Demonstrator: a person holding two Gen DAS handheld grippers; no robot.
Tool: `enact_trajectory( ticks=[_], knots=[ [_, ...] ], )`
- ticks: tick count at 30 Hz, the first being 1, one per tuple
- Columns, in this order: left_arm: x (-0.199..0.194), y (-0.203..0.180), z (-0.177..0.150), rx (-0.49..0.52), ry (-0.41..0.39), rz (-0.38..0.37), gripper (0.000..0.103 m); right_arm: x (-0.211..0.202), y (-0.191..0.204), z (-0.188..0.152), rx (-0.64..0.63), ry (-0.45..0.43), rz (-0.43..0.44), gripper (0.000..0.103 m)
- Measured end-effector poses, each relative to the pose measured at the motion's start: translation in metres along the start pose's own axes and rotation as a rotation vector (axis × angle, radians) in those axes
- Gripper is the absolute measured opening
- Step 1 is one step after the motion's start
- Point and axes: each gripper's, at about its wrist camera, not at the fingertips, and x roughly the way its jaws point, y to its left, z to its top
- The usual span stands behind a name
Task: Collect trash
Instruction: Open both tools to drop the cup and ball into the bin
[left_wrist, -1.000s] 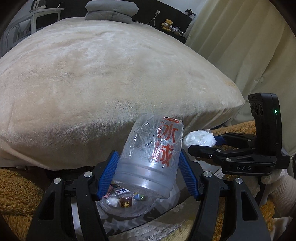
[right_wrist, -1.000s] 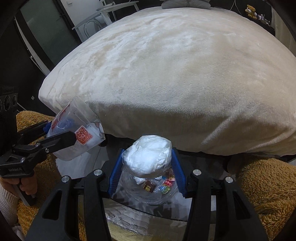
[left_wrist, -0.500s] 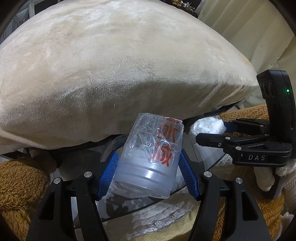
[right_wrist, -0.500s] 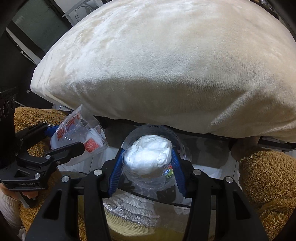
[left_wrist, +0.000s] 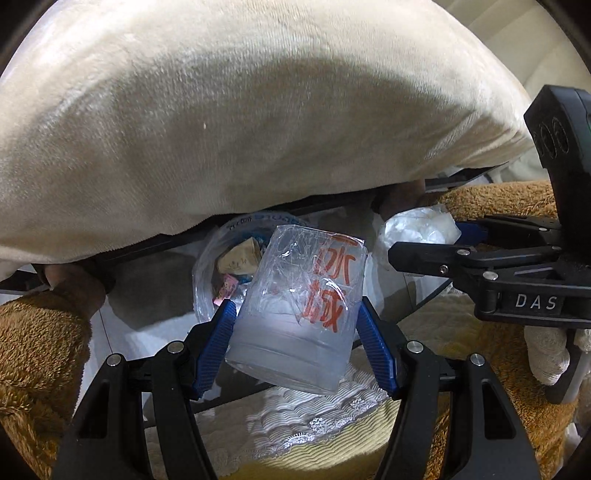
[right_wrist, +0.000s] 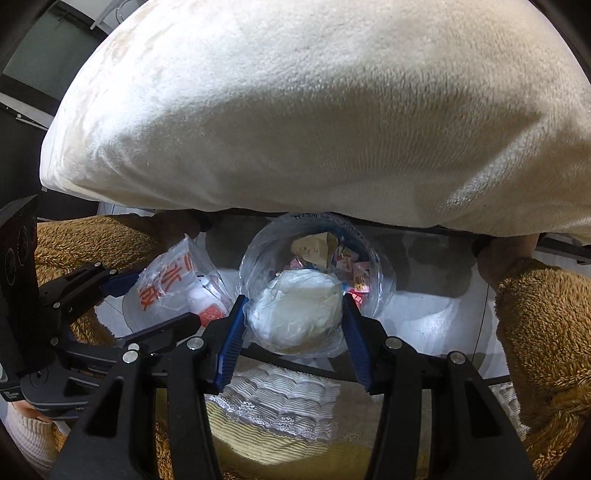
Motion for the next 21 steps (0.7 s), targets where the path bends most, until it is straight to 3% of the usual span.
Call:
enact_trajectory(
  ticks=[11,13,14,21],
  knots=[
    [0.007,-0.002,-0.002,-0.007,0.03,0.016,0.069,0.002,-0.005,0.001,0.026,0.006,-0.003,0.052],
    [0.006,-0.001,-0.002,-0.01,0.02,0.045,0.075,0.001,-0.009,0.001,0.045,0.001,0.001,0.071],
    [0.004,-0.001,-0.002,-0.016,0.018,0.053,0.08,0.0,-0.011,0.002,0.06,-0.006,0.008,0.074],
    [0.002,-0.001,0.001,-0.017,0.016,0.024,0.081,-0.001,-0.016,0.002,0.076,-0.035,0.004,0.074]
  ],
)
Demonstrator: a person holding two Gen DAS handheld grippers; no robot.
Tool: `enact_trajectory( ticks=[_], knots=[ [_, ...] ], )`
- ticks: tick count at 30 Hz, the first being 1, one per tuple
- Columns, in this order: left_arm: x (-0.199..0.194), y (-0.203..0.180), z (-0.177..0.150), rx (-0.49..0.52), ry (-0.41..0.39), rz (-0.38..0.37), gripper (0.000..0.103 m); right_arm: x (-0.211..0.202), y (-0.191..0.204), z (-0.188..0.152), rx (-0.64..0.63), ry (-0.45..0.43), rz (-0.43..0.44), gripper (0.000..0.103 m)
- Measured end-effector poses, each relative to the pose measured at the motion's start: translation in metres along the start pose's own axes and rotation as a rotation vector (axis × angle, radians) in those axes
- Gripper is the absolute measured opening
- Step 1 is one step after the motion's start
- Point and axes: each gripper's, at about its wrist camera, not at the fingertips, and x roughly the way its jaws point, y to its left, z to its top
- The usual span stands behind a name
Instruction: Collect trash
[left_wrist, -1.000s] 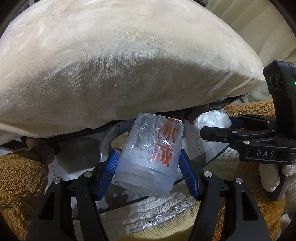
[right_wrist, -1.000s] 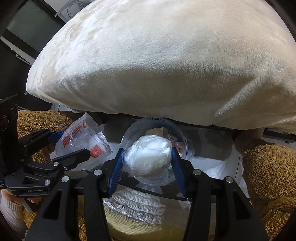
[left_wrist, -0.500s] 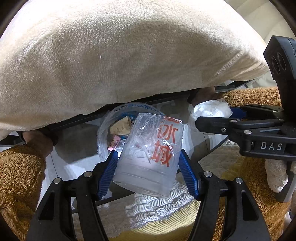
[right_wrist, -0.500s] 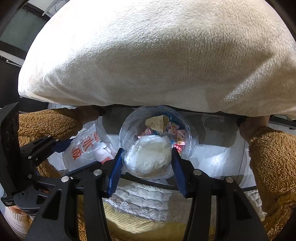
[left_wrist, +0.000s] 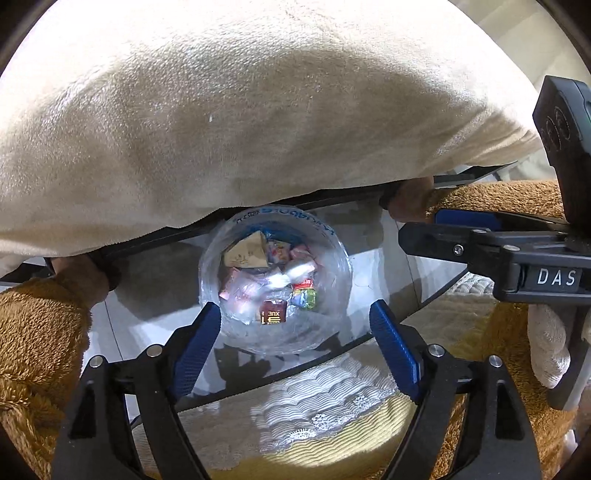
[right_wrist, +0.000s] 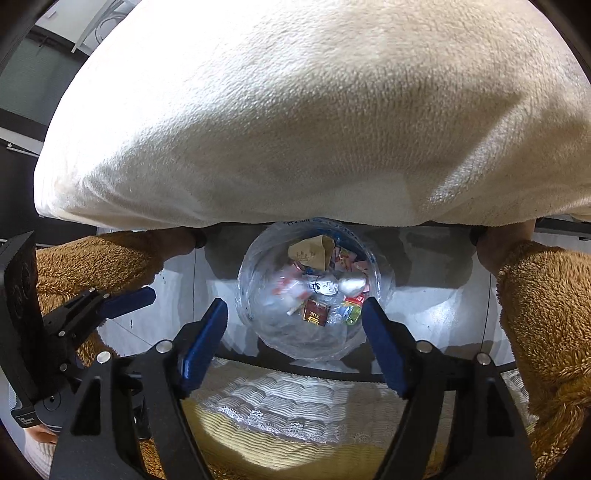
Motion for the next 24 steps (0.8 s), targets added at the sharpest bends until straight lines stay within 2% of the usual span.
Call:
enact_trajectory(
  ticks=[7,10,19,21,22,23,24],
  knots=[
    [-0.016,-0.002,0.001,0.029,-0.081,0.023,0.081,-0.027,0.01,0.0,-0.049,-0.126,-0.004,0.074],
    [-0.025,-0.002,0.001,0.025,-0.121,-0.003,0.081,-0.041,0.012,0.0,-0.072,-0.189,-0.005,0.074],
    [-0.066,0.001,0.005,0.022,-0.323,-0.008,0.081,-0.094,0.014,-0.004,-0.137,-0.43,-0.02,0.074],
    [-0.076,0.002,0.006,0.027,-0.376,0.013,0.081,-0.103,0.015,-0.005,-0.155,-0.48,-0.046,0.08],
    [-0.081,0.002,0.005,0.03,-0.406,0.021,0.083,-0.108,0.015,-0.006,-0.16,-0.504,-0.052,0.08],
    [-0.085,0.002,0.005,0.032,-0.428,0.026,0.09,-0.112,0.015,-0.007,-0.163,-0.523,-0.056,0.08],
    [-0.09,0.002,0.005,0.032,-0.454,0.03,0.093,-0.116,0.014,-0.007,-0.167,-0.543,-0.061,0.08]
  ],
)
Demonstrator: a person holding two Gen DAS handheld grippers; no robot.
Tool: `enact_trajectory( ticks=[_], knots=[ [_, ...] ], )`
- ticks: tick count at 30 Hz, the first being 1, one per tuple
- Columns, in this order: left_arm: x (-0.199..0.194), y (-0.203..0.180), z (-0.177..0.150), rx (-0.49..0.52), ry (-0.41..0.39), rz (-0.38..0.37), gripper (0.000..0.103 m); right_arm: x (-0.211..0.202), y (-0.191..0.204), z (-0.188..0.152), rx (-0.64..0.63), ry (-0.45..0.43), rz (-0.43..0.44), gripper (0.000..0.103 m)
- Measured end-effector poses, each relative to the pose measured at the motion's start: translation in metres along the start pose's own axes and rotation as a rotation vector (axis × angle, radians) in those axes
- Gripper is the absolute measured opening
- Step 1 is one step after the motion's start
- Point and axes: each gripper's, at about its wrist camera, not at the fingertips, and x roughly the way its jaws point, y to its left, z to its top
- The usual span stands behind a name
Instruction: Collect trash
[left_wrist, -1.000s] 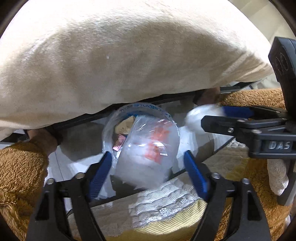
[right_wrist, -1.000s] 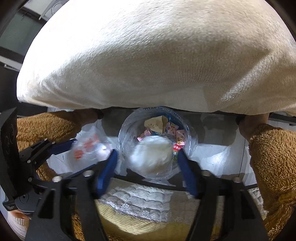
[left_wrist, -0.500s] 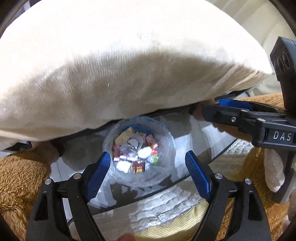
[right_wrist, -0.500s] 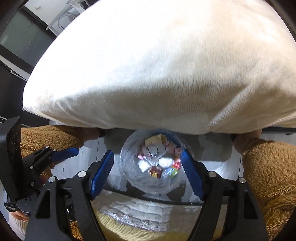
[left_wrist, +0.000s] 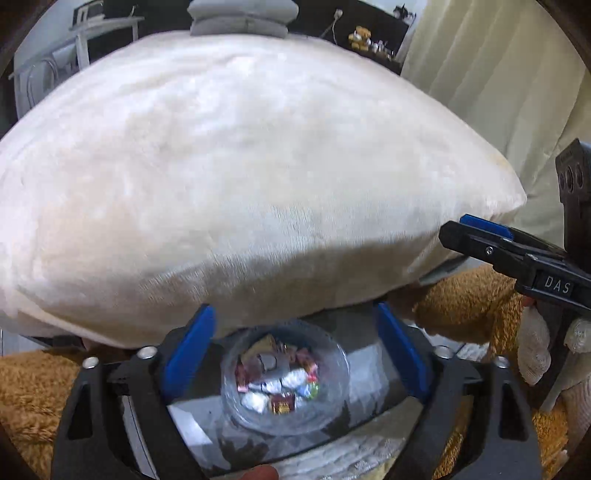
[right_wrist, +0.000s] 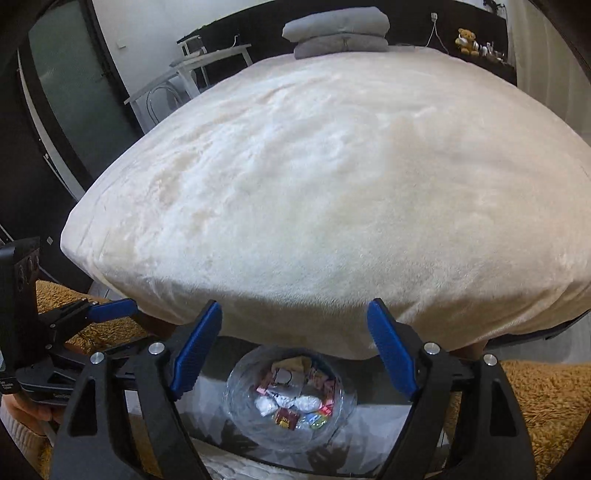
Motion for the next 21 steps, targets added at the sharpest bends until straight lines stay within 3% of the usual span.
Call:
enact_trajectory(
  ticks=[5,7,15,21],
  knots=[
    [-0.022,0.006,0.009,0.005,-0.124,0.015,0.095,-0.017,-0.002,0.006,-0.037,-0.092,-0.023,0.086],
    [-0.029,0.006,0.011,0.008,-0.167,0.025,0.097,-0.024,0.002,0.009,-0.051,-0.141,-0.026,0.098],
    [-0.062,0.005,0.019,0.04,-0.34,0.066,0.097,-0.042,0.008,0.012,-0.118,-0.265,-0.039,0.098],
    [-0.073,0.001,0.02,0.064,-0.407,0.085,0.097,-0.051,0.015,0.012,-0.174,-0.355,-0.046,0.098]
  ],
)
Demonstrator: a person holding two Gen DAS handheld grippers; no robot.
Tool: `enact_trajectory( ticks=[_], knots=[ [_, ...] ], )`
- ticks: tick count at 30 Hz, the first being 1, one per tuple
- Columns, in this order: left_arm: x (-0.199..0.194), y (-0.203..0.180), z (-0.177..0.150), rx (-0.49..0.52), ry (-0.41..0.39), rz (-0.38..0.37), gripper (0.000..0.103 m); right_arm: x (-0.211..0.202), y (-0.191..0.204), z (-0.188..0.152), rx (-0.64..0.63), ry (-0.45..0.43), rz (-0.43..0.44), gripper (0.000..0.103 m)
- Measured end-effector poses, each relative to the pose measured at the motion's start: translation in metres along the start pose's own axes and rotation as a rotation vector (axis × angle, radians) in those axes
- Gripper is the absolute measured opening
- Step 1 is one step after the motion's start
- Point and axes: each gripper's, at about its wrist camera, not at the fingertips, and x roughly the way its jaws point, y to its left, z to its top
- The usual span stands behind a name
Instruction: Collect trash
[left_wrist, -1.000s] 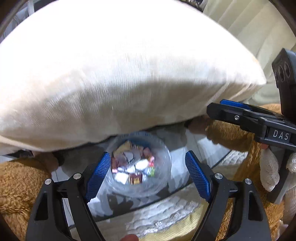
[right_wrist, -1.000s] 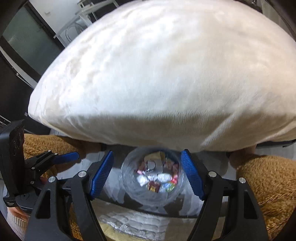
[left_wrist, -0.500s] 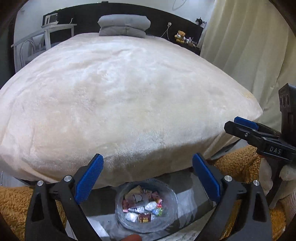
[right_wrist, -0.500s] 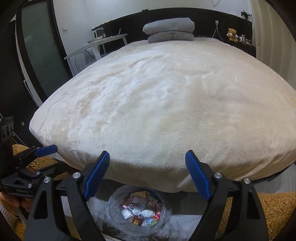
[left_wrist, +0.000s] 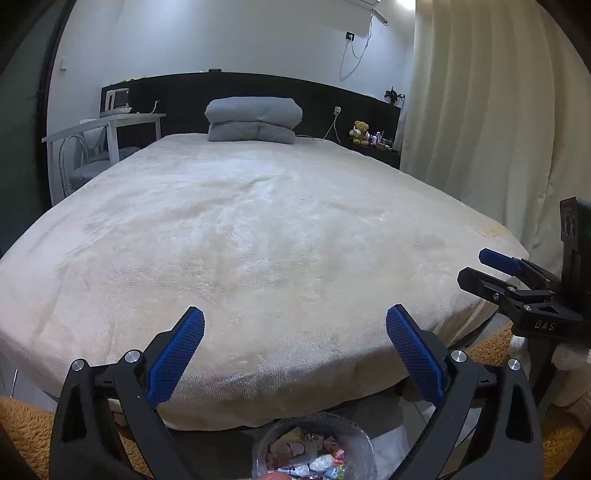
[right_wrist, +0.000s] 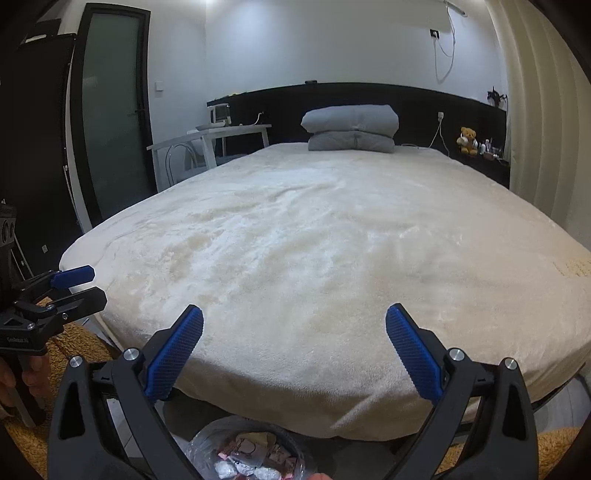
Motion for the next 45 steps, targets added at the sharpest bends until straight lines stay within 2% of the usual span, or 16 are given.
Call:
enact_trajectory(
  ticks=[17,45],
  knots=[
    [-0.0075,-0.003,-0.0008,0.025,-0.052,-0.001,0.097,-0.0061,-0.0036,0.0041,-0.002,-0.076,-0.02,0.098],
    [-0.0096,-0.003,-0.0005,0.029,-0.059,0.001,0.097,-0.0029,-0.0068,0.0036,0.004,-0.042,-0.021,0.098]
  ],
)
